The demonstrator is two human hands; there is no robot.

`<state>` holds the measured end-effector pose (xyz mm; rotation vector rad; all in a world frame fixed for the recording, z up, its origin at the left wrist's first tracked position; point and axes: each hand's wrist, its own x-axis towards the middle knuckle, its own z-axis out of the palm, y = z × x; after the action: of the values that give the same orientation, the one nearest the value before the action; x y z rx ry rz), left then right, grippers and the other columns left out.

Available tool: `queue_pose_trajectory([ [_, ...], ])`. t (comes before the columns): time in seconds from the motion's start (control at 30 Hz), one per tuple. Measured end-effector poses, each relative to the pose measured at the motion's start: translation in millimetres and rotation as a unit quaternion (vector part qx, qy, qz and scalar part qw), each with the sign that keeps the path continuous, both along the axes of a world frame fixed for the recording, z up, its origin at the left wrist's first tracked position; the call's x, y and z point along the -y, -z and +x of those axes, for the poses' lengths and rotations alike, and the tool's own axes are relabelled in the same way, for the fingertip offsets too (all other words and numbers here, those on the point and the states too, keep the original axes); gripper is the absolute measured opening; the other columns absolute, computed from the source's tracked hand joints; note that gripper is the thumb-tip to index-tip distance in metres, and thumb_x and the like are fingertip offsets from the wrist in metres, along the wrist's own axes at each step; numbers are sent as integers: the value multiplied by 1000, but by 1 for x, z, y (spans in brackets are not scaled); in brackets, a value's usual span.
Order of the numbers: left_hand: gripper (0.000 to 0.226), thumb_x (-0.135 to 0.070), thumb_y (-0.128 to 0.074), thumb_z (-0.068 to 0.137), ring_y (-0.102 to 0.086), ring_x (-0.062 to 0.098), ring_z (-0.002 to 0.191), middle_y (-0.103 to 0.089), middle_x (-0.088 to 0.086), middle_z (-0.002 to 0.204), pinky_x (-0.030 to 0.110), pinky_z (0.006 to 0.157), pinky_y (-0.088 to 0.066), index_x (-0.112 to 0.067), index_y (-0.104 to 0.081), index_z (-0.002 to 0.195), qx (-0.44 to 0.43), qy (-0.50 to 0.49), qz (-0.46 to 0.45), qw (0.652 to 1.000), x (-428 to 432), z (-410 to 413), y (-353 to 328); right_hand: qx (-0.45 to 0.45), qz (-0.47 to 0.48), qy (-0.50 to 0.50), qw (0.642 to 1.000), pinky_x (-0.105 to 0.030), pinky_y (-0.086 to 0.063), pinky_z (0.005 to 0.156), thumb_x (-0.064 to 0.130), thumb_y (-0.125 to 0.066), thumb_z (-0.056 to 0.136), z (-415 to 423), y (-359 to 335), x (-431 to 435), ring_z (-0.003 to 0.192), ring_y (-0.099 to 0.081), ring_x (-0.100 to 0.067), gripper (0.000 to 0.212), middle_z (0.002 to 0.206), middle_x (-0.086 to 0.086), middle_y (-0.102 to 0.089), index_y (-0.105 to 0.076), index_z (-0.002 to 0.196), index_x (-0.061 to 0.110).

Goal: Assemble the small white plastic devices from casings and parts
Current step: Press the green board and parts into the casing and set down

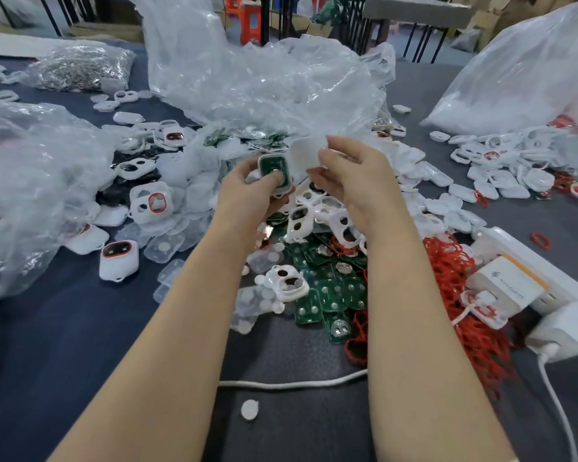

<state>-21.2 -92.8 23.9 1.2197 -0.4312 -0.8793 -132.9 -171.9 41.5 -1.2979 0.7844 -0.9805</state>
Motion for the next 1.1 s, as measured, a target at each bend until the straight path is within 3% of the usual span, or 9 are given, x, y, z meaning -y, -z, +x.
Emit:
queue_pose_trajectory([
  [0.1, 26, 2, -57, 92, -69, 23, 83, -60, 24, 118, 21, 64, -58, -5, -55, 116, 13, -11, 8, 1000, -18, 10, 8, 13, 13, -17, 1000, -20, -56, 63, 2, -57, 93, 13, 9, -21, 65, -68, -14, 22, 84, -3, -64, -61, 87, 22],
  [0.3, 33, -4, -53, 95, -68, 19, 83, -60, 21, 119, 21, 66, -59, -2, -49, 128, 20, -27, 24, 999, -32, 23, 23, 39, 38, -24, 998, -18, -54, 62, -1, -53, 94, 33, 30, -37, 66, -69, -11, 14, 90, -8, -65, -56, 102, 10],
  [0.47, 28, -7, -51, 96, -68, 27, 100, -62, 20, 120, 23, 69, -57, -4, -53, 123, 27, -11, 27, 999, -31, 28, 28, 58, 39, -50, 996, -19, -55, 67, -7, -49, 94, 37, 36, -41, 73, -70, -13, 26, 93, -11, -66, -57, 111, 10],
  [0.57, 22, -7, -52, 95, -69, 19, 86, -63, 16, 114, 22, 65, -56, -7, -54, 117, 27, -21, 23, 999, -32, 28, 30, 52, 43, -38, 997, -20, -57, 67, -4, -51, 94, 39, 38, -45, 74, -71, -16, 20, 103, -16, -64, -57, 110, 6],
  [0.67, 23, -7, -52, 95, -66, 15, 80, -64, 14, 111, 20, 62, -56, -10, -54, 117, 28, -28, 27, 999, -32, 30, 31, 22, 34, -6, 999, -21, -57, 61, 6, -53, 96, 42, 40, -49, 68, -71, -17, 4, 92, -10, -63, -56, 97, 9],
  [0.77, 15, -5, -51, 95, -69, 16, 79, -65, 15, 108, 21, 63, -57, -14, -53, 106, 9, -29, 20, 999, -32, 28, 31, 14, 39, 34, 999, -21, -57, 63, 9, -53, 96, 43, 41, -45, 71, -67, -15, 9, 90, -7, -62, -54, 88, 13],
  [0.87, 14, -5, -50, 97, -71, 18, 80, -65, 14, 107, 25, 71, -58, -18, -51, 101, -2, -34, 14, 999, -32, 26, 30, 22, 75, 35, 996, -15, -52, 62, 4, -56, 94, 40, 40, -41, 73, -61, -10, 7, 93, -6, -61, -58, 93, 11],
  [1.1, 14, -3, -46, 97, -70, 16, 73, -65, 16, 106, 24, 69, -57, -12, -50, 108, -33, -33, 0, 999, -32, 25, 30, 129, 211, -36, 968, -16, -54, 55, -10, -49, 91, 35, 31, -48, 56, -68, -12, 18, 81, -12, -65, -61, 96, 3],
])
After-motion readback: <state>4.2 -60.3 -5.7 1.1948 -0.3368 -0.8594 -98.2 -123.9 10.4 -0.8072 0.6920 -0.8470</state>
